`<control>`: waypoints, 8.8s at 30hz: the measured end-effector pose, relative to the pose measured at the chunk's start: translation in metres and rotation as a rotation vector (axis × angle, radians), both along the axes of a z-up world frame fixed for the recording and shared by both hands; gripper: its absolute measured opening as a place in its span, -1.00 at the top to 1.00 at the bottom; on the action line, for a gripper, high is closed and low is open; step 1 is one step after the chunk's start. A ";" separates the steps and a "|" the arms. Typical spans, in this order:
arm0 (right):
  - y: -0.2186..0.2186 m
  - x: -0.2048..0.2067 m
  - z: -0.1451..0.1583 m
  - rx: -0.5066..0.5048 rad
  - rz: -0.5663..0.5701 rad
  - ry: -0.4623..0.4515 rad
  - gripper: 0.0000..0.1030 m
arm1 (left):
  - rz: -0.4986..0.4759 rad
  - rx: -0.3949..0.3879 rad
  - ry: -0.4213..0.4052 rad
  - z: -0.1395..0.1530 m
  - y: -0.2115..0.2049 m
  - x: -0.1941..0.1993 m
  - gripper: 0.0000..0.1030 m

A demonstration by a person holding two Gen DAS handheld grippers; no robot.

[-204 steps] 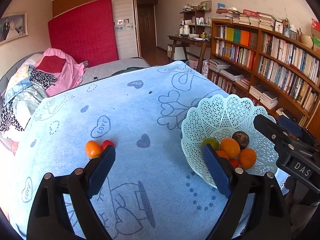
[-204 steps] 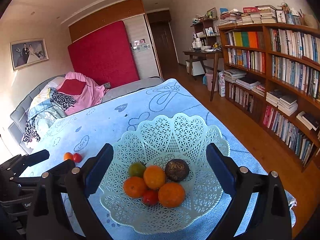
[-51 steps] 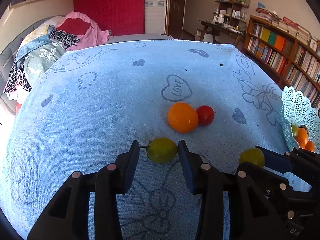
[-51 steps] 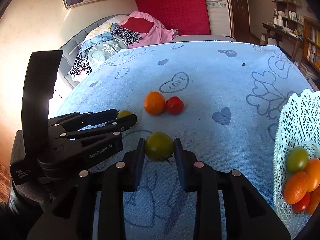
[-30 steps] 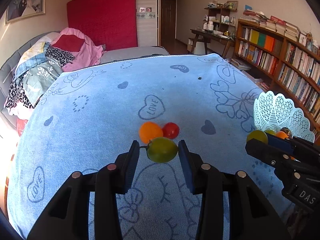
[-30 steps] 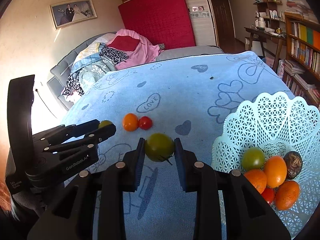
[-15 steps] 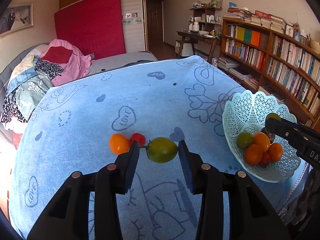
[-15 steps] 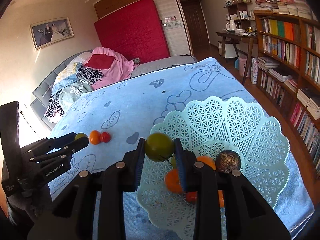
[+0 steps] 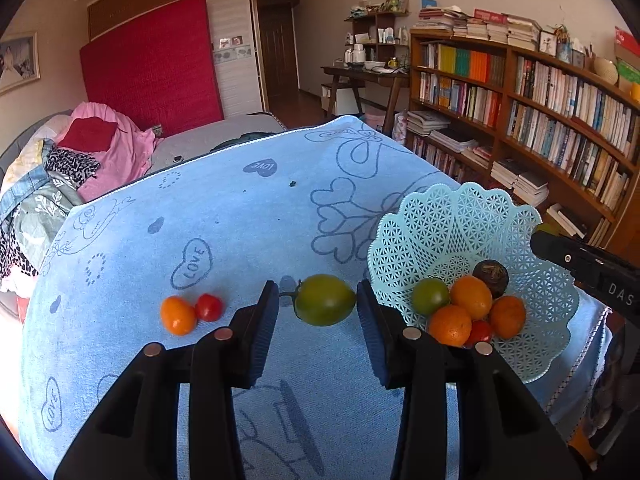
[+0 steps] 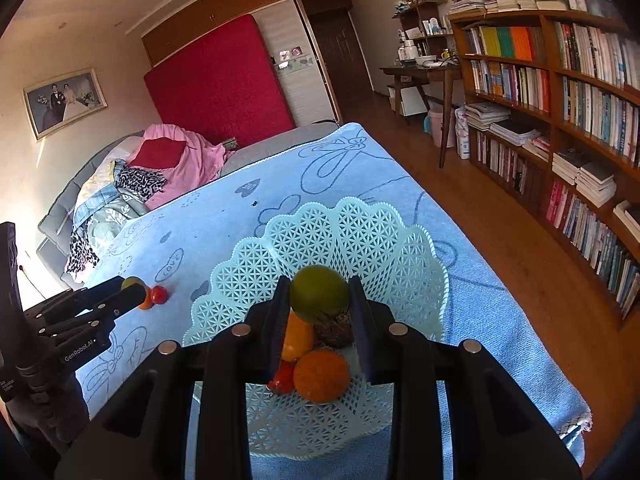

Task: Organize fruits
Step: 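Carry the yellow-green tomato with the left tool while the right tool carries the green tomato to the basket, then open the right tool over the basket while the left tool releases its tomato there, then move both open tools from the basket toward the small orange and red tomato, then grasp the small orange with the left tool while the right tool grasps the red tomato, then carry the small orange with the left tool while the right tool carries the red tomato to the basket, then open the right tool over the basket while the left tool lowers the orange into it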

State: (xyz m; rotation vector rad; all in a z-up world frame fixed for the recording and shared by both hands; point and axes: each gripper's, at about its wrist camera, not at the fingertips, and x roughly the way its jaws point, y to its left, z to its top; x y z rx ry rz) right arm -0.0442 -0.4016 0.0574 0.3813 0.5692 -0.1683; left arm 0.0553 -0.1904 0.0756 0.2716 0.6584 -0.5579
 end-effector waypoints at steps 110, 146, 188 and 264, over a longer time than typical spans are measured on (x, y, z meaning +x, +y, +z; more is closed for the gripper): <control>0.125 0.063 -0.015 -0.194 0.258 0.008 -0.71 | 0.342 0.114 0.104 -0.073 0.110 0.103 -0.74; 0.207 0.180 -0.042 -0.081 0.484 0.224 -0.35 | 0.424 0.003 0.032 -0.055 0.165 0.093 0.23; 0.225 0.200 -0.042 -0.151 0.434 0.223 0.42 | 0.449 -0.053 0.049 -0.050 0.178 0.086 0.22; 0.010 0.063 -0.011 0.090 0.019 0.058 -0.26 | -0.071 -0.050 0.106 -0.025 -0.005 -0.001 0.22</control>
